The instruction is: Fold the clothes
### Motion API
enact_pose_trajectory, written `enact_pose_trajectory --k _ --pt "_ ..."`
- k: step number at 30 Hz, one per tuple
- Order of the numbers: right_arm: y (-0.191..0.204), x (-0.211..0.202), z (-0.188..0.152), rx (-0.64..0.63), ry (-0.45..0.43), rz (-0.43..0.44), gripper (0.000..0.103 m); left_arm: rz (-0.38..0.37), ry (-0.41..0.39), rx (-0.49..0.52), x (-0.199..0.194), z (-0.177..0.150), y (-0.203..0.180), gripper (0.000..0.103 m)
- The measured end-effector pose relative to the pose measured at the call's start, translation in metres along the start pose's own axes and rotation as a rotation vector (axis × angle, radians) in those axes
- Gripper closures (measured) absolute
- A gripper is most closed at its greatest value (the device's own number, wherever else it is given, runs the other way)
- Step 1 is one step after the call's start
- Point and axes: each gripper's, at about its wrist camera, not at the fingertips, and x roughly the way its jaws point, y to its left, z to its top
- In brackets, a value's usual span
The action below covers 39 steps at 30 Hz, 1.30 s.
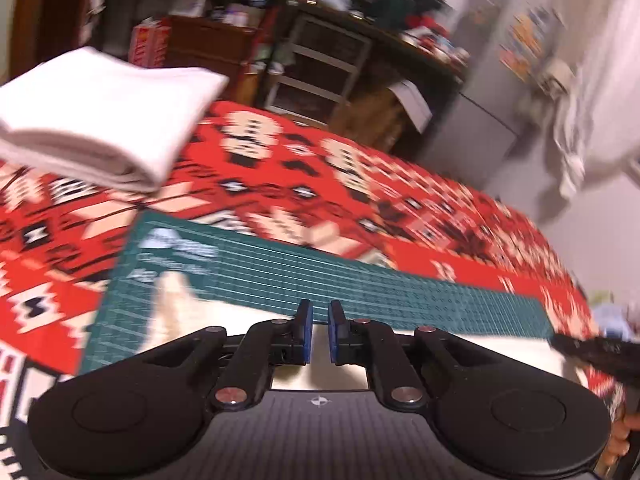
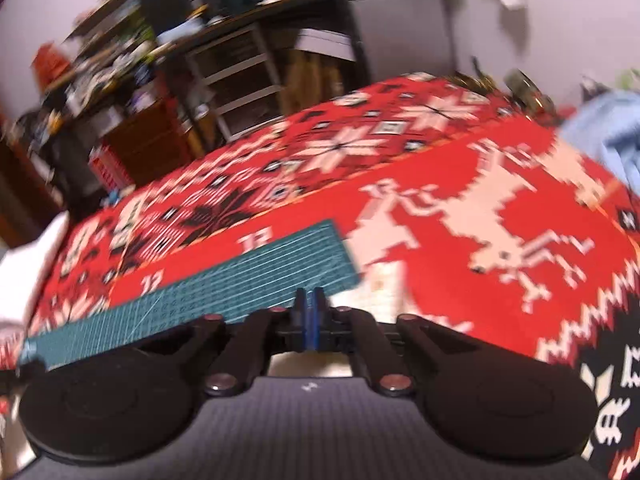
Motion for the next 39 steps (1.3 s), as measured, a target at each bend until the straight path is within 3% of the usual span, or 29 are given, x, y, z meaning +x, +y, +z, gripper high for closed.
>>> enact_pose_trajectory --k 5,7,9,12,14,18,19,20,21,29,34,39 --pt "-0.025 -0.017 0.014 0.045 -0.07 -0.01 0.103 0.055 -0.037 -0.048 -0.02 0.007 0.029 0.095" --pt "-0.031 -0.023 0.019 0.026 -0.094 -0.03 0.098 0.063 -0.058 -0.058 -0.029 0.01 0.039 0.095" --pt "-0.035 -0.028 0.022 -0.006 -0.103 -0.047 0.086 0.083 -0.077 -0.06 -0.038 0.013 0.047 0.093" --pt "-0.04 -0.031 0.023 -0.034 -0.096 -0.038 0.073 0.114 -0.089 -0.045 -0.046 0.014 0.049 0.067" --pt "-0.041 -0.029 0.021 -0.043 -0.071 -0.026 0.069 0.099 -0.079 -0.041 -0.047 0.014 0.05 0.067" --pt "-0.041 -0.019 0.016 -0.038 -0.028 -0.003 0.071 0.082 -0.045 -0.051 -0.037 0.009 0.048 0.068" --pt "-0.04 -0.017 0.015 -0.039 -0.017 0.006 0.077 0.078 -0.036 -0.054 -0.034 0.008 0.048 0.078" --pt "-0.04 -0.014 0.013 -0.04 -0.007 0.014 0.093 0.074 -0.028 -0.057 -0.031 0.006 0.048 0.088" --pt "-0.039 -0.013 0.012 -0.041 -0.006 0.016 0.093 0.063 -0.025 -0.066 -0.03 0.006 0.048 0.092" --pt "-0.035 -0.006 0.024 -0.047 -0.054 0.033 0.095 0.041 -0.049 -0.075 -0.02 0.022 0.049 0.093" --pt "-0.026 0.013 0.043 -0.083 -0.044 0.031 0.093 0.072 -0.028 0.001 -0.002 0.039 0.04 0.091" --pt "-0.022 -0.014 0.039 -0.141 -0.051 0.057 0.089 0.114 -0.057 0.066 -0.023 0.038 0.036 0.078"
